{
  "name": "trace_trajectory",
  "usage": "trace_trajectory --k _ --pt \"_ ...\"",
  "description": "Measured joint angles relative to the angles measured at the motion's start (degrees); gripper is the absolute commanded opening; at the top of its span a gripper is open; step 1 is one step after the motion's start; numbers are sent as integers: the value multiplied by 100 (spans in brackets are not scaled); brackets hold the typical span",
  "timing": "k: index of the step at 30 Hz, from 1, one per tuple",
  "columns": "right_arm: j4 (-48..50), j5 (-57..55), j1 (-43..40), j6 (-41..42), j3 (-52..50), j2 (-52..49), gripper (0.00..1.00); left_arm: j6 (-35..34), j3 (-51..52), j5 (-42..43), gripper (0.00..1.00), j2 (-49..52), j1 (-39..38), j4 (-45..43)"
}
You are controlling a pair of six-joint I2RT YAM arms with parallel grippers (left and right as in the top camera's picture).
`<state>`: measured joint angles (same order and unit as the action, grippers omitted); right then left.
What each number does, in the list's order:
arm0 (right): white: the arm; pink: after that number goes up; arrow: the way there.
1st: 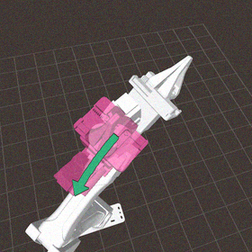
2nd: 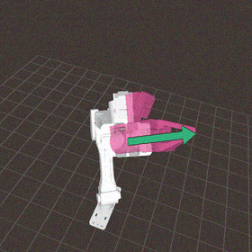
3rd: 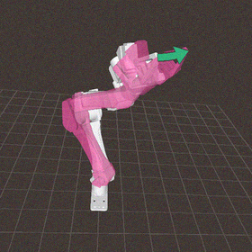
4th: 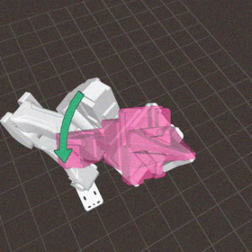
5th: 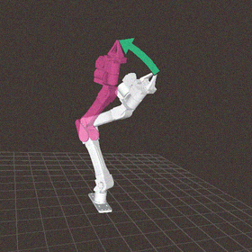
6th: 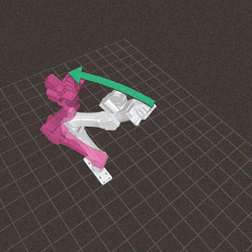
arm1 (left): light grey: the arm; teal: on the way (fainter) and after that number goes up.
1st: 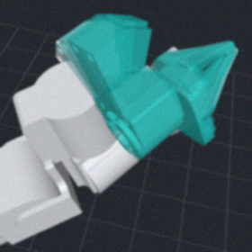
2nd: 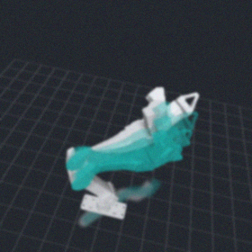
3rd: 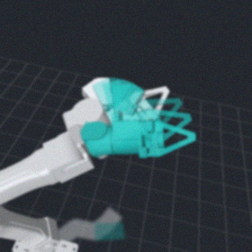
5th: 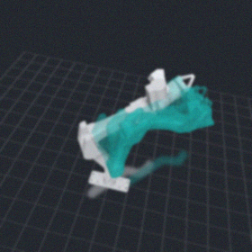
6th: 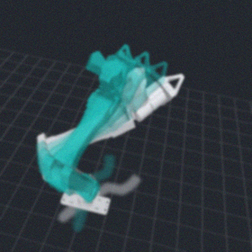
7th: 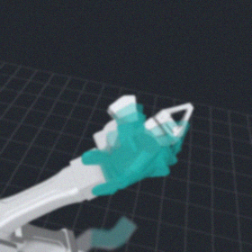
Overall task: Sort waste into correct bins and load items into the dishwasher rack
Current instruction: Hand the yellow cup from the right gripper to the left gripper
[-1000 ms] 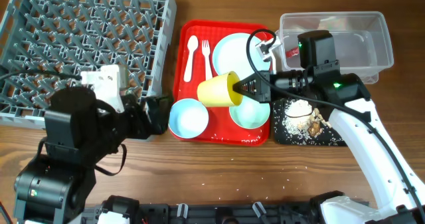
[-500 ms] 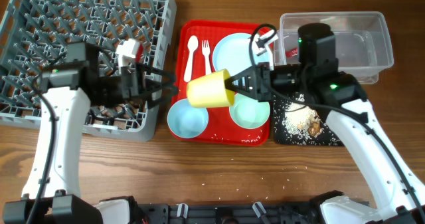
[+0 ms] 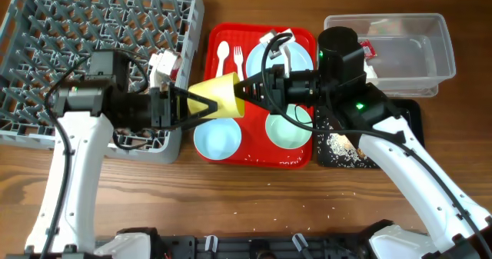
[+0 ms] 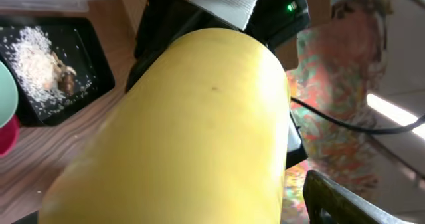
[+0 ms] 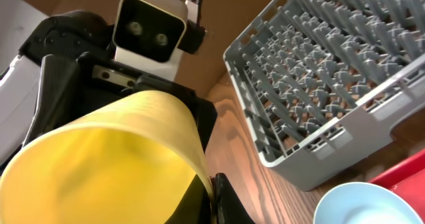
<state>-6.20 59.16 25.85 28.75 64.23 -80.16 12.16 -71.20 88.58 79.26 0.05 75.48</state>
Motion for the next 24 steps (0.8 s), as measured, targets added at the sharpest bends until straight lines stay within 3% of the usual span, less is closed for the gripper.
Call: trace_trajectory --k 11,17,18,19,20,21,24 --pt "-55 654 0 -57 0 -31 4 0 0 -4 89 -173 0 -358" --pt "-46 822 0 -94 0 -31 4 -2 0 9 73 -197 0 -332" --pt "-44 837 0 -94 0 -31 8 0 0 -11 71 -197 0 -291" --pt "-44 837 4 -94 0 -31 27 0 0 -15 71 -197 0 -278" --pt "-50 835 11 -83 0 -31 66 0 0 -13 66 -197 0 -258" --pt "-52 833 11 -116 0 -33 74 0 0 -9 64 -197 0 -240" --pt "-52 835 11 -136 0 -33 84 -2 0 7 58 -197 0 -232"
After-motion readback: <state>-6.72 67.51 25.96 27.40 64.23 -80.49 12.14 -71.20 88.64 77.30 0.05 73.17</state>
